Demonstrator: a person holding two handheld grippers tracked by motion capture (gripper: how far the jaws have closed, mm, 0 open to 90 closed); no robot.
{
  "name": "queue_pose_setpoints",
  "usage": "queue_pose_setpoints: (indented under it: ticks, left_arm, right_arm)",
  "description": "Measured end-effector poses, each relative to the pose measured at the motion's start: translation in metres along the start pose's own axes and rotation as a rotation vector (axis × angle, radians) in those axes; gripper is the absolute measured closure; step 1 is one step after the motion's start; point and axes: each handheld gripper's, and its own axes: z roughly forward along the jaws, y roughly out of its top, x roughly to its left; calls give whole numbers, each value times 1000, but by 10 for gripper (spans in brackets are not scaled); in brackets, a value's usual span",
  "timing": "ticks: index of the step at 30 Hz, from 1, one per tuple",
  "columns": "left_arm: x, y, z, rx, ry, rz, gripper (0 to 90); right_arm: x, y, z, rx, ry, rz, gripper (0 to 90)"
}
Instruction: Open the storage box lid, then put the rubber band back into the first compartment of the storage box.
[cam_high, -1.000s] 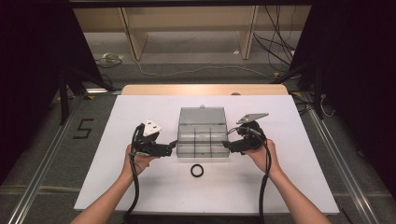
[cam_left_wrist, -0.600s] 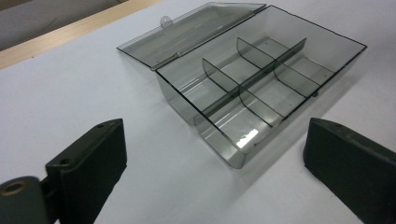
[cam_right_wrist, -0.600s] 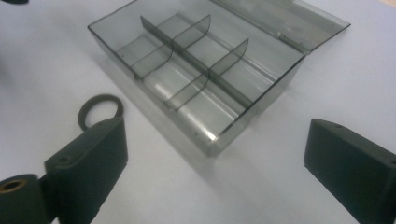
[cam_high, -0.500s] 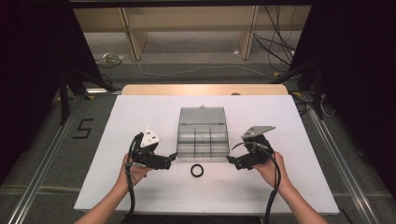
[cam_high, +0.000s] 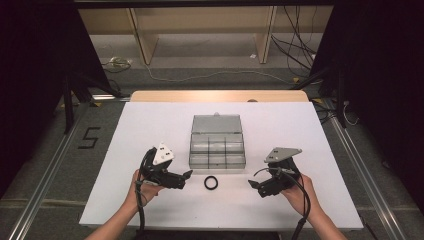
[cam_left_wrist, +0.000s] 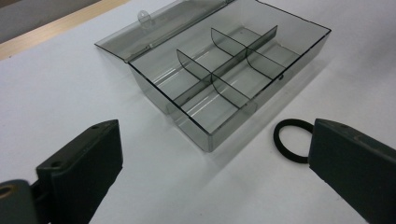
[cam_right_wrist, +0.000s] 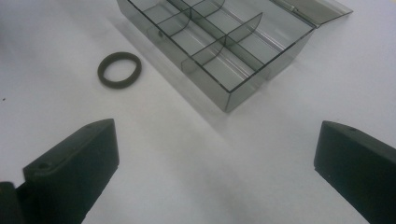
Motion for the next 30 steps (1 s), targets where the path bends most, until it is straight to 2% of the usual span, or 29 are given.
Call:
queue_pose_setpoints:
  ticks: [4,13,21,30]
  left_arm:
    - [-4,1,0,-2,-5,9,26]
    - [-13,2,2,8,-19,26,26]
    - [-17,2,6,19,-37,32,25]
    - [-27,3,12,29,-54,67,26]
  right_arm:
    - [2,-7,-9,-19,-9,5,9]
    - [3,-25,-21,-9,-22,16,9]
    - [-1,-29,-21,0,-10,24,9]
    - [-2,-30,-20,13,-6,16,9]
